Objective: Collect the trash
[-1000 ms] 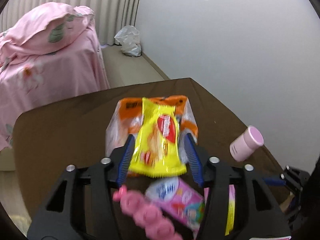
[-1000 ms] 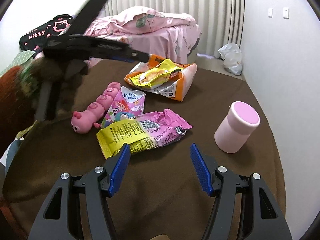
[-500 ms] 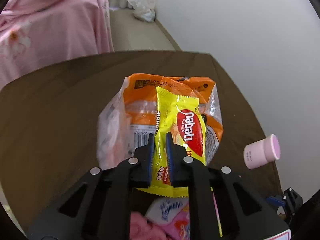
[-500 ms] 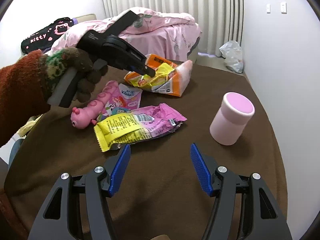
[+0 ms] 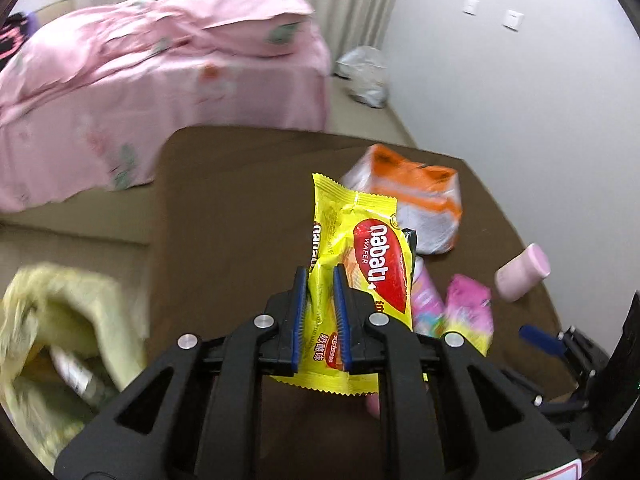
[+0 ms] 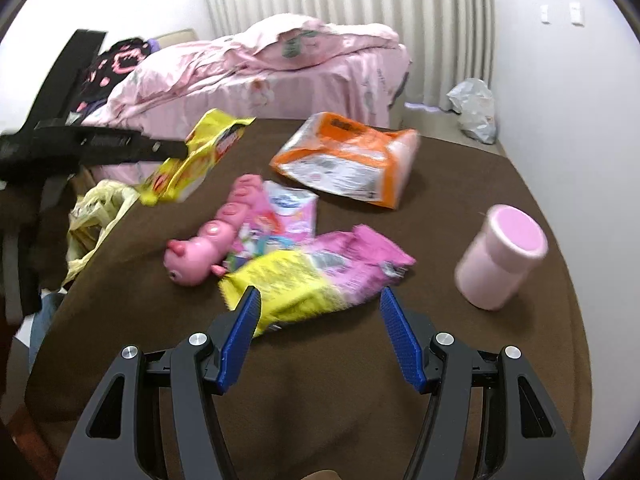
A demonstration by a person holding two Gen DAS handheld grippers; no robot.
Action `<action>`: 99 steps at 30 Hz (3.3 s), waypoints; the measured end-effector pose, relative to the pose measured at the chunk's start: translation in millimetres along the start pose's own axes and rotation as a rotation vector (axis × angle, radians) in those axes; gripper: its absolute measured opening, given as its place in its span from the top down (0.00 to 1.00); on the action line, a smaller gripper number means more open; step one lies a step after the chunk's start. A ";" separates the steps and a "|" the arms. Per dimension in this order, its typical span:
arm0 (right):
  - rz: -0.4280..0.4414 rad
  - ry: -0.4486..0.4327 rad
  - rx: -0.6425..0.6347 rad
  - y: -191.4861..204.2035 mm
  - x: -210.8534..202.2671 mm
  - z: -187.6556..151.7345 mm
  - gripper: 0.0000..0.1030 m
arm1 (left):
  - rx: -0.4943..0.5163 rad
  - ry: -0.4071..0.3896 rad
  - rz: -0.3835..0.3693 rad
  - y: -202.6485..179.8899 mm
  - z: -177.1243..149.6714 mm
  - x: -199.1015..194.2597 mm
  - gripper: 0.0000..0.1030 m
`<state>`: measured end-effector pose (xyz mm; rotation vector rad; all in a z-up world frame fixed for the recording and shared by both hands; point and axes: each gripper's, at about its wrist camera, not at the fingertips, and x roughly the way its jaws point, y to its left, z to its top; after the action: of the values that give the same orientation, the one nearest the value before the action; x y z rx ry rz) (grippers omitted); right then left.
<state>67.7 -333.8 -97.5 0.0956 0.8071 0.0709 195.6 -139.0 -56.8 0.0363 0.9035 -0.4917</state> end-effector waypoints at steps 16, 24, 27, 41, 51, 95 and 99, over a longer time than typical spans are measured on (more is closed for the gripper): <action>-0.188 0.097 -0.074 -17.1 -0.2 -22.6 0.43 | -0.104 0.015 -0.015 27.3 -55.7 1.2 0.73; -0.016 0.058 0.216 -43.6 14.3 10.2 0.43 | -0.129 -0.013 -0.027 28.3 -61.2 -3.2 0.65; -0.031 0.101 0.310 -53.6 46.3 16.9 0.48 | -0.120 -0.022 -0.026 27.7 -63.4 -9.8 0.63; -0.011 0.036 0.158 -21.7 33.0 32.0 0.91 | -0.146 -0.023 -0.046 37.6 -68.9 -12.9 0.58; -0.033 -0.018 0.125 -26.0 3.0 25.9 0.93 | -0.071 -0.058 -0.108 40.5 -53.3 -12.1 0.47; 0.051 -0.245 -0.150 80.9 -86.8 76.8 0.94 | -0.011 -0.483 0.219 82.6 -40.2 -159.2 0.97; 0.096 -0.236 -0.203 115.0 -78.9 91.4 0.94 | -0.086 -0.543 0.332 119.4 -53.6 -176.5 0.97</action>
<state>76.4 -232.7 34.9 -0.0488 0.5560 0.2273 115.3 49.2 23.2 -0.0256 0.3723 -0.1361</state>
